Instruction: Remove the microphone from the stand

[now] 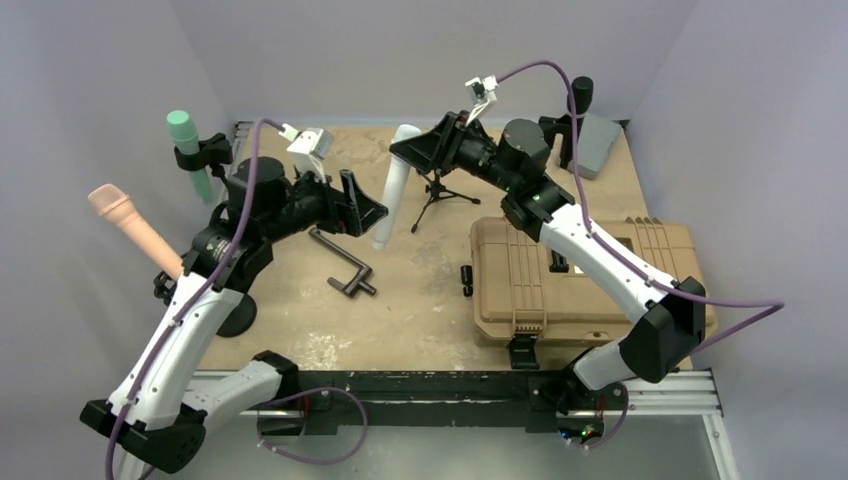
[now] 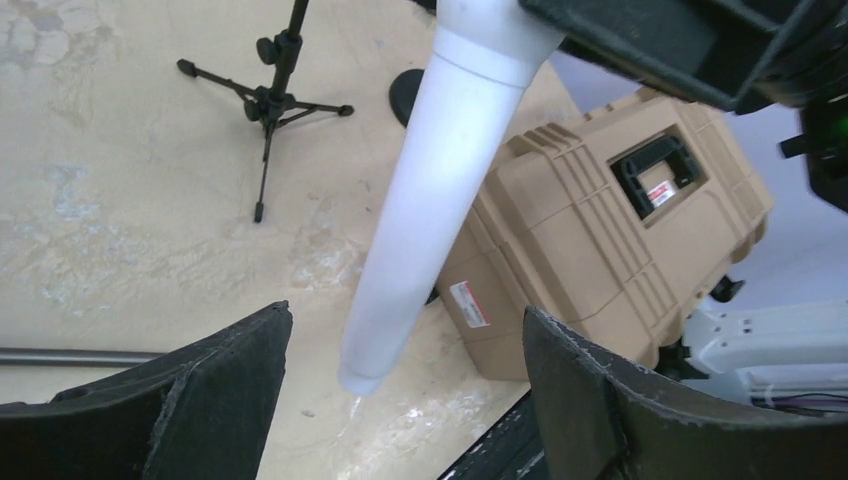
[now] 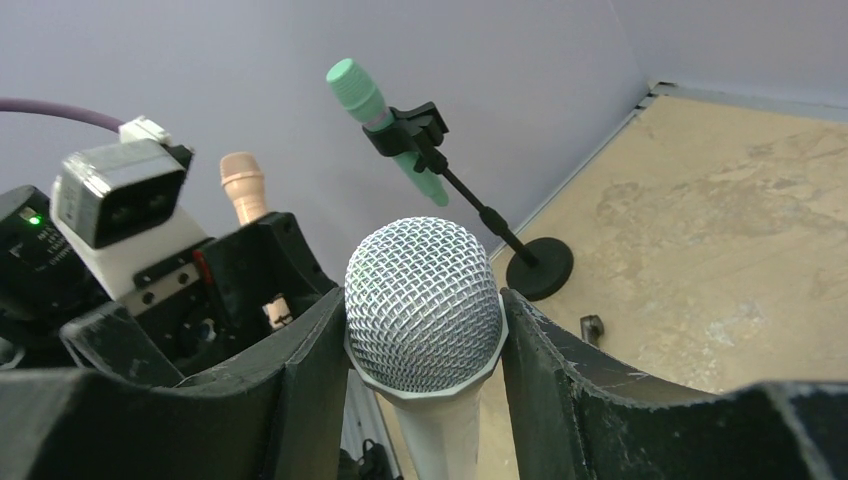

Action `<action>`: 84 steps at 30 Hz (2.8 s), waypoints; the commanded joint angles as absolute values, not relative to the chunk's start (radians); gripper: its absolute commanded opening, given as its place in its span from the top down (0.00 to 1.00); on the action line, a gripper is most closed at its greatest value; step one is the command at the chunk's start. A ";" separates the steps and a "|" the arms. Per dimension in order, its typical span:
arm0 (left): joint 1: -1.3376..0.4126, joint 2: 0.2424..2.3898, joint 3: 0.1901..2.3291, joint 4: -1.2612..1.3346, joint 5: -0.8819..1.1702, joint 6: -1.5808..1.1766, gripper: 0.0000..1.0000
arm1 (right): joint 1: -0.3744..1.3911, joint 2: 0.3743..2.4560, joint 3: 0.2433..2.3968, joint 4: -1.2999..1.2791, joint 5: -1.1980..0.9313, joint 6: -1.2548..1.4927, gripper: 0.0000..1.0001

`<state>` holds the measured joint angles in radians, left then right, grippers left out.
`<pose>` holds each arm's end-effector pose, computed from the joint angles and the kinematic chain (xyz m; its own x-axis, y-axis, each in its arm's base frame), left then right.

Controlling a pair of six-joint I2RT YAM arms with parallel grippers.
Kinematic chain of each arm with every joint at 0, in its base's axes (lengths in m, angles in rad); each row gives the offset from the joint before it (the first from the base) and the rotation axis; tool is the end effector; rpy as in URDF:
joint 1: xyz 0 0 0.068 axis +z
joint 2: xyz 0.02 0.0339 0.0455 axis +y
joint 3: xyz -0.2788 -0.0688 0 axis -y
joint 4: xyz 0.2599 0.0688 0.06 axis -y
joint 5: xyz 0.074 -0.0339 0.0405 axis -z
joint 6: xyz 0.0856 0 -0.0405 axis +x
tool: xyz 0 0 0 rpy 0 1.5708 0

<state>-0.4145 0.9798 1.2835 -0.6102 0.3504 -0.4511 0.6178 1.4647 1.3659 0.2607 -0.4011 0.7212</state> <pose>0.2096 -0.1243 0.4334 -0.5440 -0.2080 -0.8129 0.4896 0.7081 -0.5089 0.3115 0.2623 0.4494 -0.4608 0.4183 -0.7827 -0.7231 0.3343 0.6044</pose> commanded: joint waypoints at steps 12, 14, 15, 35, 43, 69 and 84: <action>-0.558 1.066 1.337 -0.594 0.147 -0.360 0.39 | 0.631 1.406 1.335 0.408 -0.442 0.800 1.00; -0.564 1.068 1.334 -0.578 0.151 -0.366 0.41 | 0.631 1.402 1.327 0.420 -0.445 0.809 1.00; -0.568 1.072 1.334 -0.574 0.154 -0.369 0.42 | 0.631 1.402 1.324 0.426 -0.449 0.813 1.00; -0.582 1.077 1.344 -0.560 0.137 -0.412 0.93 | 0.631 1.363 1.277 0.457 -0.456 0.813 0.82; -0.582 1.051 1.295 -0.635 0.008 -0.420 1.00 | 0.630 1.314 1.294 0.307 -0.354 0.672 0.05; -0.472 1.439 1.268 -0.672 -0.380 -0.525 1.00 | 0.628 1.161 1.293 0.068 0.045 0.318 0.01; -0.305 2.028 1.766 -0.597 -0.199 -0.488 1.00 | 0.629 1.048 1.229 0.043 0.152 0.240 0.01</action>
<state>-0.3305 1.9160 1.6142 -0.6437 -0.2764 -0.5121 0.6285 1.0851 1.2507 0.0437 0.0914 0.2844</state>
